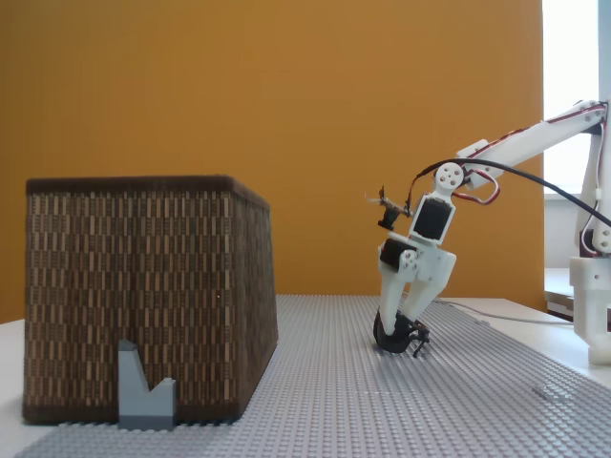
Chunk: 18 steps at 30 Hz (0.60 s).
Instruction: Grasp a glasses and put it in the bin.
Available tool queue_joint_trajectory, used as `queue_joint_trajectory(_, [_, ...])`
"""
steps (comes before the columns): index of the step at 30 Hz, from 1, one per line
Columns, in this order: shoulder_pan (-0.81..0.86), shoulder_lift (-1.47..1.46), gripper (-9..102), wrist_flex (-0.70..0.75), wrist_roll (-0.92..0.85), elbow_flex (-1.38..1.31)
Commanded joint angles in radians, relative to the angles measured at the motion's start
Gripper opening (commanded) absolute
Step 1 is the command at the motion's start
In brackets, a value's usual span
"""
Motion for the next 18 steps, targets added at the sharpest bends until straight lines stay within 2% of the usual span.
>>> queue_joint_trajectory(1, [0.002,0.127,0,0.008,-0.005,-0.011])
queue_joint_trajectory(9, [-0.052,0.491,0,0.026,0.035,-0.041])
queue_joint_trajectory(12, [-0.077,0.588,0,-0.011,0.051,-0.078])
queue_joint_trajectory(14, [-0.089,0.604,0,-0.072,0.063,-0.112])
queue_joint_trajectory(18, [-0.137,0.534,0,-0.356,0.031,-0.133])
